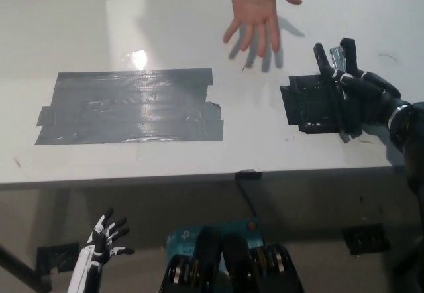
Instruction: A stapler is kept on the black spot marked on the desk infront of the robot. The robot picks up the stapler using its right hand and passes it to a person
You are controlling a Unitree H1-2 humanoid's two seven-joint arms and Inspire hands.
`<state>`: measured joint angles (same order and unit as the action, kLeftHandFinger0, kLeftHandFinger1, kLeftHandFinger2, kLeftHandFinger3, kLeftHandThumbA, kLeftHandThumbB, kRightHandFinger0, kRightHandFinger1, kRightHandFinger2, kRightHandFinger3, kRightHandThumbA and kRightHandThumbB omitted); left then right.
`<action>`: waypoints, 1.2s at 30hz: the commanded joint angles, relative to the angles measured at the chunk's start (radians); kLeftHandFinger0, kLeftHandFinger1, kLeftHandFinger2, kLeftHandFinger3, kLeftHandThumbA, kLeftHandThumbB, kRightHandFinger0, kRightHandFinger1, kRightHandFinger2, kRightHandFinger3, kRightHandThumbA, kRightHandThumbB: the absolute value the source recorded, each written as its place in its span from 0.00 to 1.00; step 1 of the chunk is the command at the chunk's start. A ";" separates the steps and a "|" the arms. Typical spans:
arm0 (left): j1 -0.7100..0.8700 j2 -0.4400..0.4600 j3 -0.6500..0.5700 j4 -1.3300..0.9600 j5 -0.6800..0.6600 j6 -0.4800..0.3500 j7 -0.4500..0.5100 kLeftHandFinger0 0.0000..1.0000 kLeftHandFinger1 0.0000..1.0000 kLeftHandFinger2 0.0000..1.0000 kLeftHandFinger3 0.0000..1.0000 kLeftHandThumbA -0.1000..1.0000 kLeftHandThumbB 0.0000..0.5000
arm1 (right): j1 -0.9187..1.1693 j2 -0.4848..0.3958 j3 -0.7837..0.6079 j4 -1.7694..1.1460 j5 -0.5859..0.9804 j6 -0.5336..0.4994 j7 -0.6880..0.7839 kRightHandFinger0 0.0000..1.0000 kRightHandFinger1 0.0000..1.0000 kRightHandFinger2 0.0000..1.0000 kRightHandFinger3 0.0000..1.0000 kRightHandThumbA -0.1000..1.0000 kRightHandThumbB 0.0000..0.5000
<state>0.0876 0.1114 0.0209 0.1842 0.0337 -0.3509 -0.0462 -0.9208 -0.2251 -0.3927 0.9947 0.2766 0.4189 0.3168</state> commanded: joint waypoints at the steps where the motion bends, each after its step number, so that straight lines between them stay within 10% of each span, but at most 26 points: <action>1: 0.012 0.011 0.003 -0.033 0.006 0.003 0.003 0.61 0.85 0.88 1.00 1.00 0.78 | -0.105 0.010 -0.005 -0.037 0.421 0.051 0.108 0.00 0.00 0.00 0.08 1.00 0.00; 22: -0.002 0.022 0.001 -0.025 0.007 0.009 -0.006 0.55 0.84 0.90 1.00 1.00 0.79 | -0.334 0.022 0.241 -0.122 0.578 0.051 -0.121 0.00 0.00 0.00 0.01 1.00 0.00; 36: -0.017 0.029 -0.008 -0.023 0.035 0.025 -0.001 0.51 0.83 0.89 1.00 1.00 0.82 | -0.447 0.083 0.249 0.023 0.390 0.050 -0.166 0.00 0.00 0.00 0.00 1.00 0.08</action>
<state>0.0822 0.1230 0.0164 0.1815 0.0484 -0.3234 -0.0462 -1.2725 -0.1714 -0.1182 0.9730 0.7051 0.4731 0.1730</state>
